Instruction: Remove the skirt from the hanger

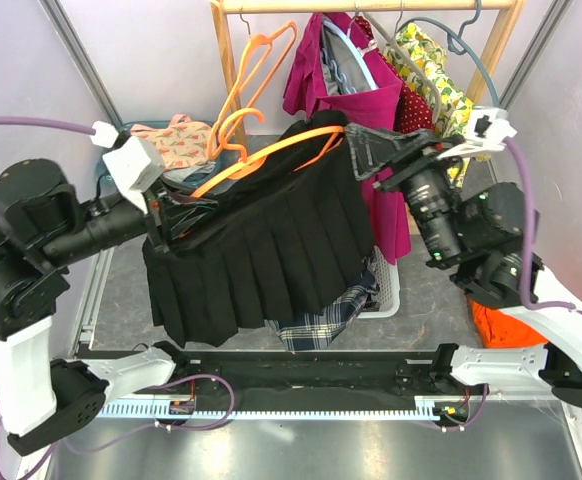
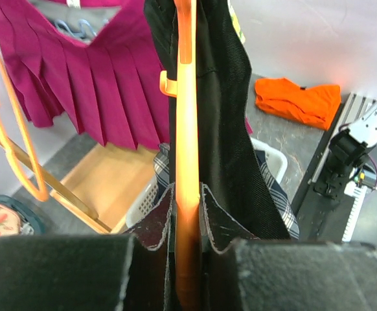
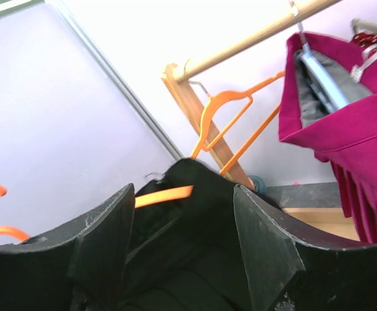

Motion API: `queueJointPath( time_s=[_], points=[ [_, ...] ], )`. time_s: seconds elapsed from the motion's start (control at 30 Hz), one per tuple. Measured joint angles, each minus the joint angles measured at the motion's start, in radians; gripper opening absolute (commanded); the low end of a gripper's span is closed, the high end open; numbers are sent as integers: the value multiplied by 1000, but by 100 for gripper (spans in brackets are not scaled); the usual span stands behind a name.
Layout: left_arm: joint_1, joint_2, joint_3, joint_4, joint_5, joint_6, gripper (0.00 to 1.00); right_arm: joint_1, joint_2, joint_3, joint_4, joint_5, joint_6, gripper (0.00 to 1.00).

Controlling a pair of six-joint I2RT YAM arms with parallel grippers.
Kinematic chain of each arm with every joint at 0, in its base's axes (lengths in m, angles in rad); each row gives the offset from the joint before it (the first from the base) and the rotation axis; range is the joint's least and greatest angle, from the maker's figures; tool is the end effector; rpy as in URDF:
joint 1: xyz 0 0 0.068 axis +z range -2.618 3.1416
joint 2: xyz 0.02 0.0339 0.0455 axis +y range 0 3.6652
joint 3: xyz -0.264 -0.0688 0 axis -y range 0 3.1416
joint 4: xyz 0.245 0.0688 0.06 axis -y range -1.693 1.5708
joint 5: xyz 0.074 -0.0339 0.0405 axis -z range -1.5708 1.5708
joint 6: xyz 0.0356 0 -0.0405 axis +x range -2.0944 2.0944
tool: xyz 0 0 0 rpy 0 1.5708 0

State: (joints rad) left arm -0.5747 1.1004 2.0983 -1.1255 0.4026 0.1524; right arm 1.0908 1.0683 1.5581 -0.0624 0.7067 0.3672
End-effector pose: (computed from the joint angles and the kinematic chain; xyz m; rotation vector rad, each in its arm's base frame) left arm 0.0668 -0.0599 0.5736 0.8921 1.4841 -0.6544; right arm 0.1003 0.1426 0.5550 0.2050 1.2805 0.8553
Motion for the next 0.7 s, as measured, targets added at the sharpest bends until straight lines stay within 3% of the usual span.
queueJointPath(
  time_s=[0.4,0.7],
  points=[
    [0,8,-11,-3,0,0,2,-6,86,3,7,-16,-6,70],
    [0,-14,-21,-3,0,0,2,-76,109,27,10,-14,-16,69]
  ],
)
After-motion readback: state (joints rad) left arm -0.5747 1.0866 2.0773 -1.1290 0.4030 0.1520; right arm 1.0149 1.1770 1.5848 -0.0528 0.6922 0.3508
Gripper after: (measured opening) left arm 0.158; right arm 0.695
